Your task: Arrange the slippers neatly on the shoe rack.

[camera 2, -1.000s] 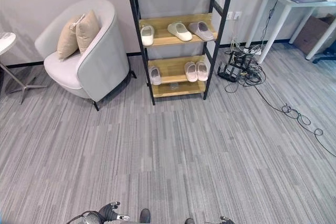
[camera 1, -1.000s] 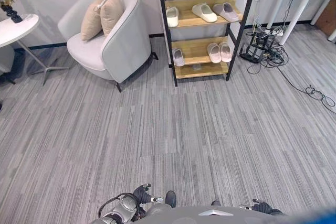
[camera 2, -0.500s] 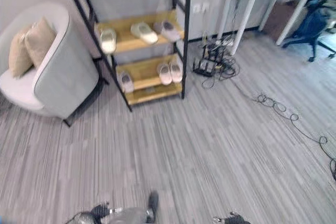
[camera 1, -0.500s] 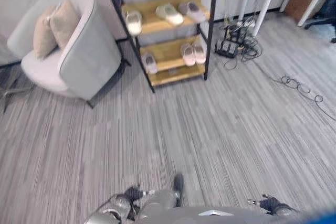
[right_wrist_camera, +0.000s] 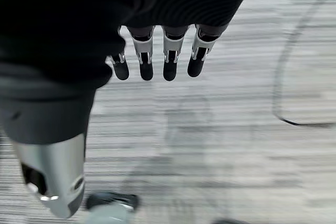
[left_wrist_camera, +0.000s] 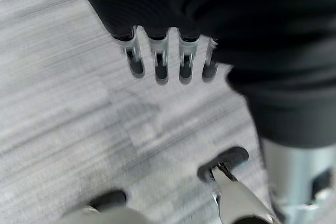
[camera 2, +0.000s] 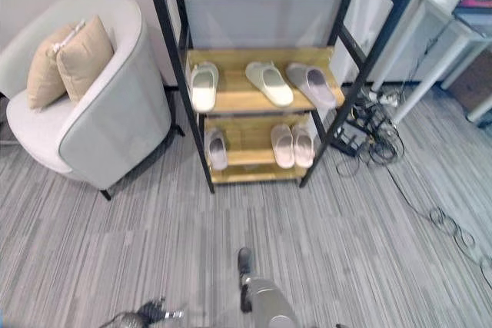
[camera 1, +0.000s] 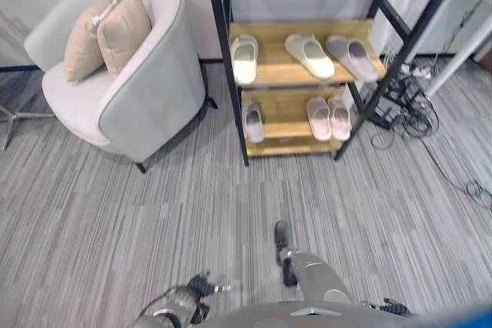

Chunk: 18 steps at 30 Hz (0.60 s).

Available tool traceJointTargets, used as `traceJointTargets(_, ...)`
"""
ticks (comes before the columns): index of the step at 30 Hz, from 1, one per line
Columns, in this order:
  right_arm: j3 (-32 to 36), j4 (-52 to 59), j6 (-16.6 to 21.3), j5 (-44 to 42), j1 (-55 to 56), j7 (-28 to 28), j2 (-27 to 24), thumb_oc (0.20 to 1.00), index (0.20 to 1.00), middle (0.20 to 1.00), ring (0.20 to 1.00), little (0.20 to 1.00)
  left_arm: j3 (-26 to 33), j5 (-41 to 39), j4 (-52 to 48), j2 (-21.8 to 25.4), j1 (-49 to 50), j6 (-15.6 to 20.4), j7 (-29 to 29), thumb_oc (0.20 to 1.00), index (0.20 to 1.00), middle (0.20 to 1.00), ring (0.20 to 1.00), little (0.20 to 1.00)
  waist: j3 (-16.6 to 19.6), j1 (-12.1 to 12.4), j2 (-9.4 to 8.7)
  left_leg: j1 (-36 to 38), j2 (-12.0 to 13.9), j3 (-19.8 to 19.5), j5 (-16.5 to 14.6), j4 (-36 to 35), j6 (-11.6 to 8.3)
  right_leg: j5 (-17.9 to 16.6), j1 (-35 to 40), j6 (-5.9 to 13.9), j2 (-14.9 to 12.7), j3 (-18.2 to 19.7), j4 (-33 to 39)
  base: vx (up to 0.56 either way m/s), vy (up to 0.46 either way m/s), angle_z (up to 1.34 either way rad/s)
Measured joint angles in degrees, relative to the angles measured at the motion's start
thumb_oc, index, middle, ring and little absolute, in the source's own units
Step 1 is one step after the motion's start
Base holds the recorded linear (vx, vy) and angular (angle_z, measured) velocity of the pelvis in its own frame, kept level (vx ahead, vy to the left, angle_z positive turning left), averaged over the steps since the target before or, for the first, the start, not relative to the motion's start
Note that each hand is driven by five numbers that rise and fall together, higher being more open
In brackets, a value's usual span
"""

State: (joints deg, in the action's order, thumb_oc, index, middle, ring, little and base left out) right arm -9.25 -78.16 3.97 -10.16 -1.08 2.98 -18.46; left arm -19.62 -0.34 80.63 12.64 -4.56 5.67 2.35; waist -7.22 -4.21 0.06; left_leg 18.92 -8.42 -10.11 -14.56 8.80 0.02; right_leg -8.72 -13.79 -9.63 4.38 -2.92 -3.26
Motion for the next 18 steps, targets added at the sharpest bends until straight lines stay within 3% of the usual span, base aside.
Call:
traceJointTargets(1,0.72,-0.36,-0.12,0.25,-1.55,0.22,-0.82,1.0,1.0,1.0,1.0,1.0,0.01,0.66,0.09,0.15,0.32,0.13,0.02,1.0,1.0,1.0,1.0,1.0,0.08,1.35,-0.96,-1.66,1.38,0.34,-0.29,-0.2,-0.01,0.35,5.18,-0.27,-0.37,0.61,3.81,0.22,-0.296,0.03)
traceJointTargets(3,0.46,3.62,0.68,0.32,-1.67,0.8,-2.45,1.0,1.0,1.0,1.0,1.0,-0.04,1.56,-1.29,-0.29,1.48,0.01,-0.05,1.0,1.0,1.0,1.0,1.0,1.38,2.01,-0.87,-9.05,4.84,0.01,1.17,1.9,-1.15,1.69,8.62,0.55,-0.06,0.67,6.35,0.12,-0.364,-0.19)
traceJointTargets(4,0.4,5.32,0.77,0.36,-2.63,1.05,-2.96,1.0,1.0,1.0,1.0,1.0,0.51,1.37,-1.94,-0.95,1.33,-0.16,0.15,1.0,1.0,1.0,1.0,1.0,1.63,3.35,-0.14,-14.77,5.13,0.61,0.99,11.58,-2.19,2.93,8.01,0.53,1.14,0.08,3.79,-0.05,-0.293,-0.38)
traceJointTargets(5,-0.61,5.26,0.84,0.37,-3.66,1.26,-2.45,1.0,1.0,1.0,1.0,1.0,0.16,1.46,-2.78,-0.68,0.73,-0.24,0.1,1.0,1.0,1.0,1.0,1.0,1.63,3.75,-0.5,-20.97,4.58,3.59,2.1,24.32,-4.04,5.4,7.67,-0.4,0.53,-2.25,1.48,-0.07,-0.245,-0.23)
traceJointTargets(6,-1.73,4.3,0.72,0.37,-3.73,1.59,-2.29,1.0,1.0,1.0,1.0,1.0,-0.3,1.35,-3.12,-0.5,-1.51,-0.22,0.27,1.0,1.0,1.0,1.0,1.0,0.79,3.81,-1.08,-29.97,4.49,6.11,10.46,40.33,-8.01,7.17,9.16,-0.27,-0.23,-3.39,1.83,0.11,-0.264,0.08)
traceJointTargets(7,-4.3,2.86,0.52,0.4,-3.93,1.83,-1.49,1.0,1.0,1.0,1.0,1.0,-0.13,0.81,-5.9,-0.15,-3.02,0.03,0.55,1.0,1.0,1.0,1.0,1.0,0.0,4.93,-1.74,-36.31,5.93,8.31,11.87,47.67,-4.32,9.26,11.34,-1.58,-0.31,-3.06,1.52,0.2,-0.203,0.18)
traceJointTargets(8,-5.55,2.92,0.16,0.42,-4.12,2.15,-0.12,1.0,1.0,1.0,1.0,1.0,-0.25,-1.15,-6.37,0.47,-3.59,0.04,0.62,1.0,1.0,1.0,1.0,1.0,-1.11,5.03,-3.35,-35.2,5.9,8.69,8.24,32.01,-1.84,9.89,14.11,-0.87,-1.1,-2.47,3.01,0.29,-0.113,0.0)
traceJointTargets(9,-5.73,2.98,0.19,0.49,-4.42,2.3,0.28,1.0,1.0,1.0,1.0,1.0,-0.35,-1.41,-6.93,0.43,-4.02,0.13,0.61,1.0,1.0,1.0,1.0,1.0,-1.61,4.87,-3.14,-34.72,5.65,8.03,8.28,18.68,-1.62,9.93,15.95,0.3,-1.04,-2.45,4.25,0.22,-0.016,-0.13)
traceJointTargets(10,-6.14,2.27,0.21,1.61,-5.26,2.35,1.02,1.0,1.0,1.0,1.0,1.0,-0.32,-1.41,-6.49,0.34,-4.09,0.07,0.61,1.0,1.0,1.0,1.0,1.0,-2.06,4.54,-2.65,-31.88,4.45,7.46,11.25,0.05,-1.34,10.11,19.91,3.19,-0.84,-1.94,7.83,0.25,0.028,-0.42)
traceJointTargets(11,-6.62,1.75,0.19,2.59,-4.74,2.38,1.36,1.0,1.0,1.0,1.0,1.0,-0.22,-1.4,-5.99,0.16,-2.88,-0.05,0.6,1.0,1.0,1.0,1.0,1.0,-2.02,4.21,-2.4,-28.67,3.69,6.38,15.18,-10.48,-1.89,11.26,22.37,4.17,-0.66,-0.82,8.64,0.21,0.058,-0.59)
traceJointTargets(12,-6.85,2.13,0.29,2.6,-3.77,2.63,1.65,1.0,1.0,1.0,1.0,1.0,-0.15,-1.38,-5.45,0.05,-2.07,-0.09,0.63,1.0,1.0,1.0,1.0,1.0,-1.35,3.68,-2.02,-27.77,3.21,6.21,16.14,-8.67,-0.9,12.16,23.65,3.65,-0.75,-0.02,8.57,0.23,0.114,-0.58)
traceJointTargets(13,-7.02,2.43,0.27,2.6,-3.04,2.79,1.97,1.0,1.0,1.0,1.0,1.0,-0.11,-1.37,-4.23,-0.41,-1.79,-0.2,0.64,1.0,1.0,1.0,1.0,1.0,-0.17,3.11,-0.86,-25.4,3.55,5.45,17.96,-5.84,0.88,13.73,25.36,5.48,-0.6,0.62,8.36,0.24,0.154,-0.27)
traceJointTargets(14,-6.95,1.93,0.09,2.6,-2.31,2.8,2.54,1.0,1.0,1.0,1.0,1.0,-0.11,-1.29,-3.06,-0.67,-1.35,-0.29,0.65,1.0,1.0,1.0,1.0,1.0,0.01,2.1,-0.79,-21.65,3.12,4.89,20.22,-10.24,3.98,15.1,25.72,7.73,-1.09,0.35,6.06,0.23,0.172,-0.14)
traceJointTargets(15,-6.39,1.81,-0.01,2.6,-1.52,2.81,3.16,1.0,1.0,1.0,1.0,1.0,-0.07,-1.19,-2.49,-0.63,-0.79,-0.19,0.64,1.0,1.0,1.0,1.0,1.0,0.16,1.79,-0.42,-17.69,3.71,4.83,20.75,-13.92,5.16,16.71,25.02,10.27,-1.08,0.33,0.84,0.19,0.141,-0.06)
traceJointTargets(16,-5.85,1.8,0.01,2.62,-0.87,2.85,3.76,1.0,1.0,1.0,1.0,1.0,-0.04,-1.16,-1.83,-0.61,-0.55,-0.24,0.67,1.0,1.0,1.0,1.0,1.0,0.43,1.76,-0.15,-16.01,4.05,4.6,19.82,-14.19,6.5,20.13,23.2,11.51,-1.32,0.03,-4.45,0.13,0.097,-0.12)
traceJointTargets(17,-5.68,1.83,0.04,2.62,0.35,2.84,4.14,1.0,1.0,1.0,1.0,1.0,0.01,-1.06,-0.97,-0.63,0.0,-0.26,0.74,1.0,1.0,1.0,1.0,1.0,2.28,1.77,0.06,-15.79,3.67,4.83,18.68,-14.17,6.65,21.17,20.71,11.26,-3.06,-0.58,-5.93,0.1,0.124,0.08)
traceJointTargets(18,-5.46,1.86,0.03,2.63,0.06,2.84,4.35,1.0,1.0,1.0,1.0,1.0,-0.03,-1.03,-0.52,-0.36,-0.82,-0.29,1.53,1.0,1.0,1.0,1.0,1.0,3.08,2.18,-0.87,-15.6,2.77,4.76,17.96,-14.15,5.95,20.87,16.34,11.75,-6.59,-0.91,-6.6,0.05,0.138,0.14)
